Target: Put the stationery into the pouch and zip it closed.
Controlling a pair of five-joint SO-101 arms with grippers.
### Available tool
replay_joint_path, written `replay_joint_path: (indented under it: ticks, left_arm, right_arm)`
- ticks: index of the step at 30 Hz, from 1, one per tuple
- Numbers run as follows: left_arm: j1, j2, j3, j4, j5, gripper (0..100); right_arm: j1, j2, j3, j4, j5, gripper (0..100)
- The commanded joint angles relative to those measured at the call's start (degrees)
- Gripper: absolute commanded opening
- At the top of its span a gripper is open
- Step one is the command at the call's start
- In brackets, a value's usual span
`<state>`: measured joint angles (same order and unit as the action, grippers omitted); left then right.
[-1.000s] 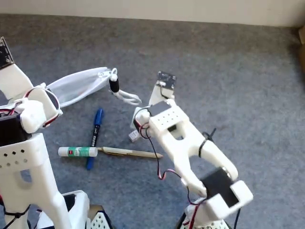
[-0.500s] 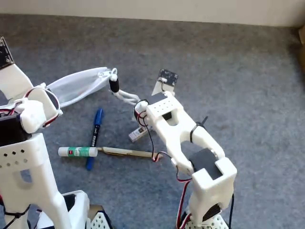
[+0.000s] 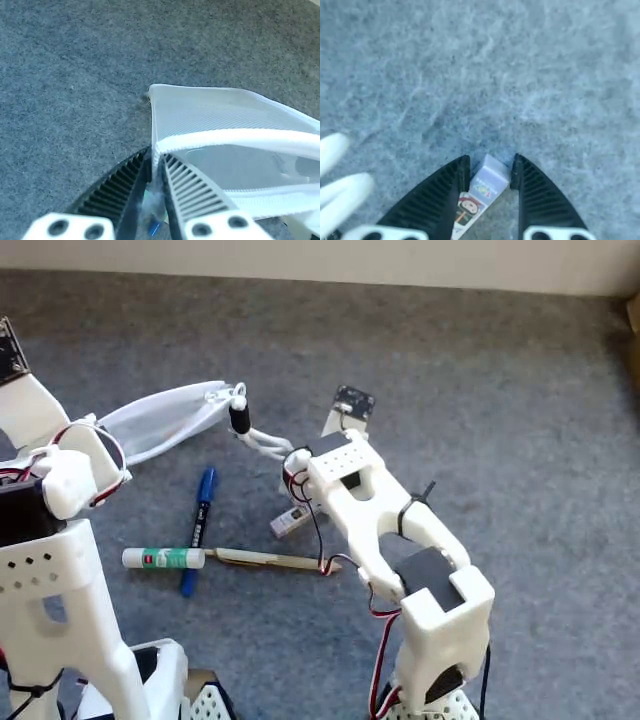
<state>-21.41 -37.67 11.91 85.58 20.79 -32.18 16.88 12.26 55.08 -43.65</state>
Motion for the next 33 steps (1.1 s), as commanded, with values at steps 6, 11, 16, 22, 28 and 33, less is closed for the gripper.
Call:
replay_joint_path:
  ticks: [6,11,16,22,28,33]
  left_arm:
    - [-1.01,-0.4,-1.19,0.26,0.09,1]
    - [-1.01,-0.4,-1.19,0.26,0.09,1]
    - [-1.01,-0.4,-1.19,0.26,0.09,1]
    - [-1.01,-0.4,-1.19,0.26,0.09,1]
    - [-1.01,-0.4,-1.19,0.26,0.09,1]
    - [-1.01,-0.4,-1.19,0.26,0.09,1]
  right_arm:
    - [-0.92,-0.66,-2.95,4.18,-0.62,14.2]
    - [-1.71,-0.66,-2.95,4.18,-0.7,14.2]
    - [-1.8,-0.57,-3.74,3.56,-0.7,14.2]
    - [-2.77,-0.48,-5.67,3.56,-0.7,14.2]
    - [-3.47,-0.4,-6.02,4.97,-0.7,14.2]
    - [-3.47,0.13,-6.02,5.49,-0.7,14.2]
